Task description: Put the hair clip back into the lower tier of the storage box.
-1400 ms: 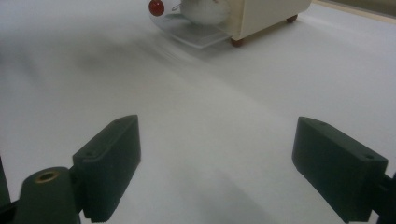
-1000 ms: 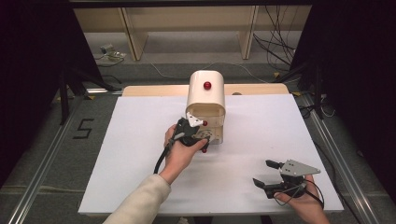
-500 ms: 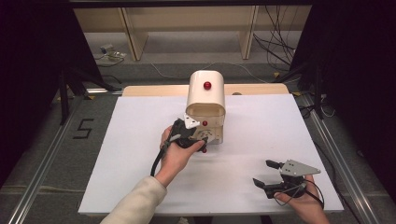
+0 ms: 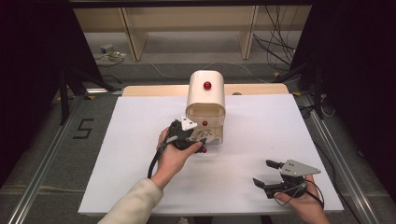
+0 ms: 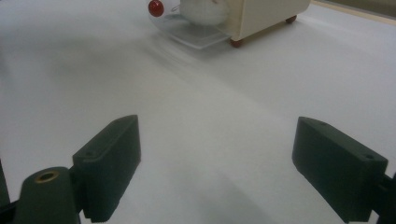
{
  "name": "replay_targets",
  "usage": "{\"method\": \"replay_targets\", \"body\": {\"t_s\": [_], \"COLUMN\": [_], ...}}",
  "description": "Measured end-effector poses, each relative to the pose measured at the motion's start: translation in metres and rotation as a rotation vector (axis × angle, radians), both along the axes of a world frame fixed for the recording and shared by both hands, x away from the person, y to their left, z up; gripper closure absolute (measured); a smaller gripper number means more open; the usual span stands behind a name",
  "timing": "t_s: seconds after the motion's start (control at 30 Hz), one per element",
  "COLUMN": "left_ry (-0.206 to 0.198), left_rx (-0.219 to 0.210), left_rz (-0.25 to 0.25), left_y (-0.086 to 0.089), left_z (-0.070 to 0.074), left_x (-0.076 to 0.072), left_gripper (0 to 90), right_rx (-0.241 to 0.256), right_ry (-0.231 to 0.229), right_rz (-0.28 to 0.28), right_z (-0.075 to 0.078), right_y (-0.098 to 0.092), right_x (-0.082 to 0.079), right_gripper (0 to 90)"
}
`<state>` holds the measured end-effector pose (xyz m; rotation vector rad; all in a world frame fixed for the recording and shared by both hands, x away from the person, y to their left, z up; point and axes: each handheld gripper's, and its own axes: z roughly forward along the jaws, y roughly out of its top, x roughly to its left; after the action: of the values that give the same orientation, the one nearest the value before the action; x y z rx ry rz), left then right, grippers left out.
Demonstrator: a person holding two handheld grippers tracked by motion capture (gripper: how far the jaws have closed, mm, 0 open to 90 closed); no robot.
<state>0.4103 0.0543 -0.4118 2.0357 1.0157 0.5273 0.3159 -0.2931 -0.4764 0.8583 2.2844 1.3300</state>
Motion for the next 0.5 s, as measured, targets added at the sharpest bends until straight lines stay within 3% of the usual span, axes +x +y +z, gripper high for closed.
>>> {"method": "replay_targets", "body": {"t_s": [0.5], "left_ry": [-0.024], "left_rx": [-0.019], "left_rz": [-0.037], "left_y": [0.011], "left_z": [0.002], "left_x": [-0.01], "left_gripper": [29.4], "right_rx": [0.003], "right_ry": [0.0], "right_rz": [0.001], "right_z": [0.0], "right_y": [0.0], "right_x": [0.0], "right_gripper": [16.3]}}
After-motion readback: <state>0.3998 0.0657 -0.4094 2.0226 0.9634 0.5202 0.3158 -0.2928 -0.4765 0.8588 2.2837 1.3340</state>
